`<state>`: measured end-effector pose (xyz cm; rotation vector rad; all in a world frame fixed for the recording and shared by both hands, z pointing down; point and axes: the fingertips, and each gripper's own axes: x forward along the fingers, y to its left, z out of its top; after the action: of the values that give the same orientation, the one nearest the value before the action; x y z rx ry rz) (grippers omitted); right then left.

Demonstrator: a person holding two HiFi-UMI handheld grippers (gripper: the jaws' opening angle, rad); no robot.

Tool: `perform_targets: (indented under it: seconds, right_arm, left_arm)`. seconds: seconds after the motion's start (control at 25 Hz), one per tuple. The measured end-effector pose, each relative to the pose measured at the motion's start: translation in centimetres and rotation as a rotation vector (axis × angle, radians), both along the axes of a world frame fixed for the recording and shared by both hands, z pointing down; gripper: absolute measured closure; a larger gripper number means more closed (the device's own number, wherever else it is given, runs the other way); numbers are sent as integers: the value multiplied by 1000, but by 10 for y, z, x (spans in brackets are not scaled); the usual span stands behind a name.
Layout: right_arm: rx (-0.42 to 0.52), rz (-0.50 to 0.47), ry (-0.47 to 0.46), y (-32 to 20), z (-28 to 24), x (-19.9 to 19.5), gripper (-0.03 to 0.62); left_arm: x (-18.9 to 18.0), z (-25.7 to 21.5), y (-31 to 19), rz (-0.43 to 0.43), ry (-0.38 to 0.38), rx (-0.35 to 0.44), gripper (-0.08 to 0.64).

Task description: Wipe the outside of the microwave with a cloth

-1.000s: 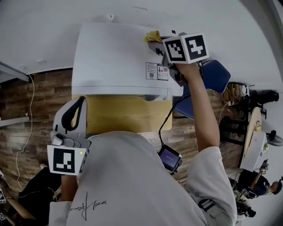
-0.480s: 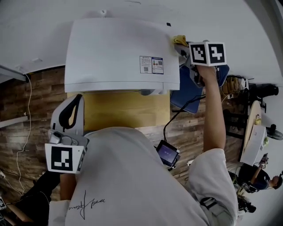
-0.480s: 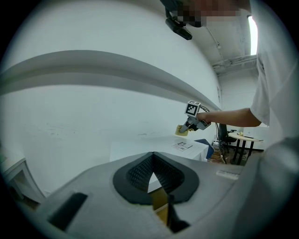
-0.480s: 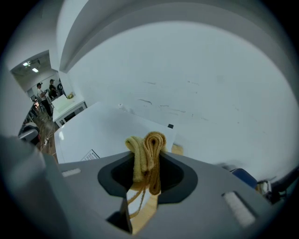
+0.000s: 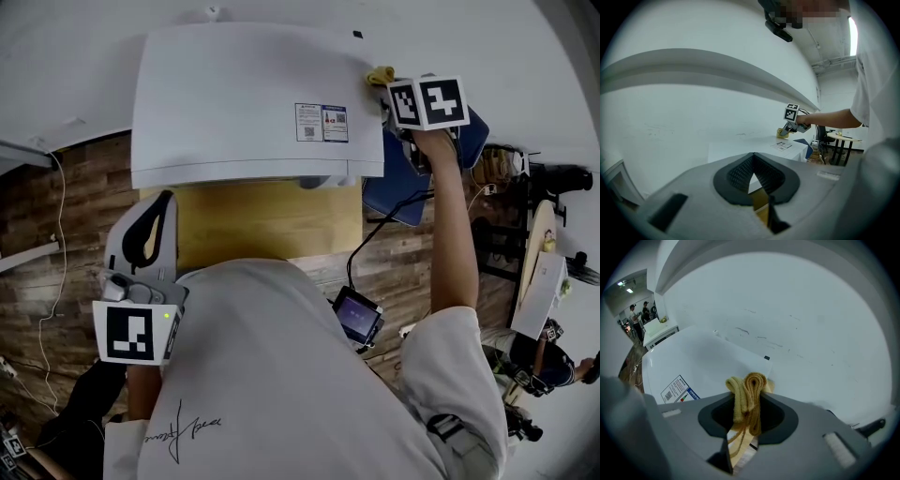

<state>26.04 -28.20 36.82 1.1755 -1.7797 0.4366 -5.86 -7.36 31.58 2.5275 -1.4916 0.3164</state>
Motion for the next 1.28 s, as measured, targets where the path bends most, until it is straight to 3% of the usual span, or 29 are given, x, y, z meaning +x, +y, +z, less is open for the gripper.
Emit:
perform_targets:
  seconds: [0.52,1.28]
  right_arm:
    - [7,-33,5,2,2,-31,472]
    - [-36,-172,-59,9,1,-113,472]
  left_arm:
    - [3,3,3,-15,27,-3,568]
    - [-14,1,6,-43,21,4,568]
